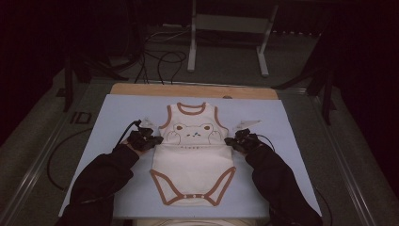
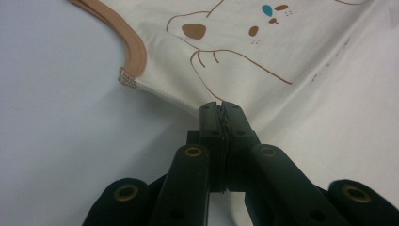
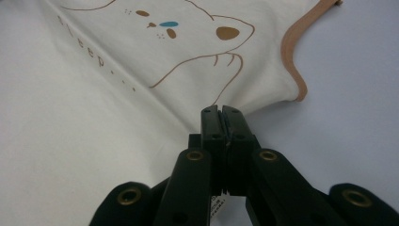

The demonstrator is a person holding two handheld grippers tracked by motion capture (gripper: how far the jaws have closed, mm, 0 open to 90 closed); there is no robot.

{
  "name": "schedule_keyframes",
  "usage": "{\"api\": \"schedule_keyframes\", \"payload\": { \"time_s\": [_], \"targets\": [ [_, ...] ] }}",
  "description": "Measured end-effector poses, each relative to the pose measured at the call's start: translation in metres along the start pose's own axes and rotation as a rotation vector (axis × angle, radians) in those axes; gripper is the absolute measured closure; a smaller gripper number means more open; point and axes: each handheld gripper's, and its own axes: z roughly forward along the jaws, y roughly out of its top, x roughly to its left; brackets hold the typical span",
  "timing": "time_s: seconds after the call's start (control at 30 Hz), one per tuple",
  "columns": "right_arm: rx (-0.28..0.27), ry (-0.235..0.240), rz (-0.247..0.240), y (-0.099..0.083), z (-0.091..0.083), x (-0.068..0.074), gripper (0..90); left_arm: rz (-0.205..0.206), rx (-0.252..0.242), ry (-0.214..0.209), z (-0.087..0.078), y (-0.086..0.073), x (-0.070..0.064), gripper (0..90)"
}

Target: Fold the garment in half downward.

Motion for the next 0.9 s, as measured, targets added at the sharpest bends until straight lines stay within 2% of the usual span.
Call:
{"api": "schedule_keyframes", "payload": {
  "time_s": [0.13, 0.3, 0.6, 0.9],
  "targets": [
    [0.001, 0.018, -0.011, -0.001, -0.004, 0.004, 90.0, 0.015, 0.001, -0.002, -0.004, 0.000, -0.005, 89.4],
    [-0.006, 0.018, -0.012, -0.002, -0.010, 0.007, 90.0, 0.025, -0.001, -0.003, -0.010, 0.000, -0.009, 89.4],
    [-0.027, 0.029, -0.034, -0.007, -0.029, 0.020, 89.9, 0.075, 0.002, -0.009, -0.026, -0.005, -0.026, 89.4],
    [-0.025, 0.047, -0.042, -0.017, -0.039, 0.033, 90.0, 0.083, 0.013, -0.022, -0.032, -0.016, -0.037, 89.5]
  ]
}}
